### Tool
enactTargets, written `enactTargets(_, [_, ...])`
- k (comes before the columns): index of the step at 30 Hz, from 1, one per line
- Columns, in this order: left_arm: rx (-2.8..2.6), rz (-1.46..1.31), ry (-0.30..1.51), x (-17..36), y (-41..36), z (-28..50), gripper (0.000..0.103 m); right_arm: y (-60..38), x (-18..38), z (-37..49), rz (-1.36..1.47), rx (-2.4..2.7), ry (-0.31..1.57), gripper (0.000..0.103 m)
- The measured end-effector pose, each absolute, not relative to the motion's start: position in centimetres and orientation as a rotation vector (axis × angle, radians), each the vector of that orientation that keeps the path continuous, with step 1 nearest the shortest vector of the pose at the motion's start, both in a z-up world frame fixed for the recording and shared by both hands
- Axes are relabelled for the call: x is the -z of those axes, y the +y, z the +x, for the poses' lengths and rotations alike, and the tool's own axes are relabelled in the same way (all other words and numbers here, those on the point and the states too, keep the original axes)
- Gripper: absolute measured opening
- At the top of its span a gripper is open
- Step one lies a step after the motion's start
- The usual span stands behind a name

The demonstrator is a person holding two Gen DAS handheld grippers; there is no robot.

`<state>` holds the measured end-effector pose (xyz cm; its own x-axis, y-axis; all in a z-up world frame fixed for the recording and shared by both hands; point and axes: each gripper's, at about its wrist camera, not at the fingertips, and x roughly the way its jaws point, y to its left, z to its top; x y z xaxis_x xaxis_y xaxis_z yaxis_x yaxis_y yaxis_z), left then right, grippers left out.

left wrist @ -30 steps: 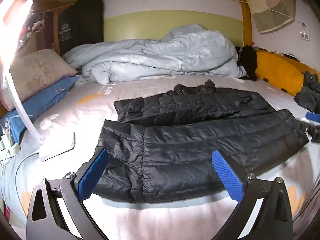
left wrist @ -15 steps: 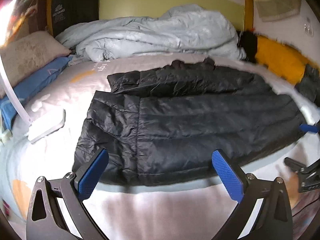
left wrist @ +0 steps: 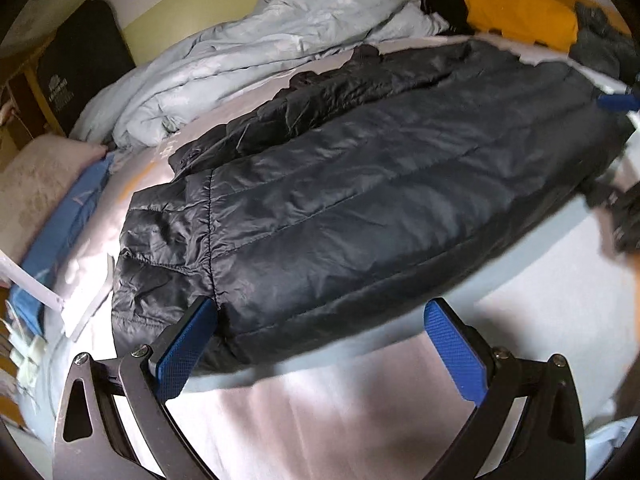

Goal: Fold large clothes
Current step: 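Grasp the coat's folded edge with both tools and lift it over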

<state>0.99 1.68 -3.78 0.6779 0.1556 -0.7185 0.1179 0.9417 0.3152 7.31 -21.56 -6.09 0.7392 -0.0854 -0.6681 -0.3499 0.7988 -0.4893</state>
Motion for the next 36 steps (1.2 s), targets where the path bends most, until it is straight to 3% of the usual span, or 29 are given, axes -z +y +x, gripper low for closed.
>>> enactTargets(12, [-0.291, 0.166, 0.773, 4.4, 6.8, 3.7, 0.103, -23.8, 6.2, 10.0, -0.548, -0.045, 0.778, 0.103])
enactTargets(14, [-0.302, 0.129, 0.741, 4.0, 7.4, 3.4, 0.098, -24.4, 6.2, 10.2, -0.538, -0.015, 0.775, 0.102])
enactTargets(15, [-0.301, 0.123, 0.721, 3.7, 7.4, 3.1, 0.094, -24.6, 6.1, 10.2, -0.533, -0.004, 0.77, 0.099])
enactTargets(16, [-0.297, 0.124, 0.7, 3.3, 7.1, 2.7, 0.082, -25.0, 6.0, 10.2, -0.53, 0.006, 0.765, 0.086])
enactTargets(17, [-0.293, 0.126, 0.681, 2.9, 7.0, 2.3, 0.065, -25.2, 5.9, 10.3, -0.527, 0.009, 0.764, 0.064])
enactTargets(18, [-0.287, 0.129, 0.665, 2.7, 6.9, 2.0, 0.056, -25.4, 5.8, 10.3, -0.517, 0.002, 0.766, 0.057])
enactTargets(19, [-0.286, 0.131, 0.64, 2.3, 6.7, 1.5, 0.036, -25.7, 5.6, 10.3, -0.503, -0.009, 0.765, 0.04])
enactTargets(20, [-0.28, 0.129, 0.609, 1.8, 6.6, 1.0, 0.026, -25.8, 5.3, 10.1, -0.478, -0.026, 0.755, 0.026])
enactTargets(21, [-0.272, 0.131, 0.574, 1.2, 6.3, 0.4, 0.023, -25.9, 4.6, 9.6, -0.456, -0.044, 0.727, 0.022])
enactTargets(23, [-0.275, 0.153, 0.538, 0.0, 6.0, -0.4, 0.019, -25.8, 3.5, 8.7, -0.452, -0.047, 0.668, 0.016])
enactTargets(27, [-0.244, 0.102, 0.537, -2.8, 6.5, -2.3, 0.017, -26.3, 0.3, 6.3, -0.381, -0.067, 0.588, 0.015])
enactTargets(36, [-0.105, 0.098, 0.832, -6.0, 8.5, -4.2, 0.018, -25.7, -2.2, 2.1, -0.395, -0.164, 0.716, 0.016])
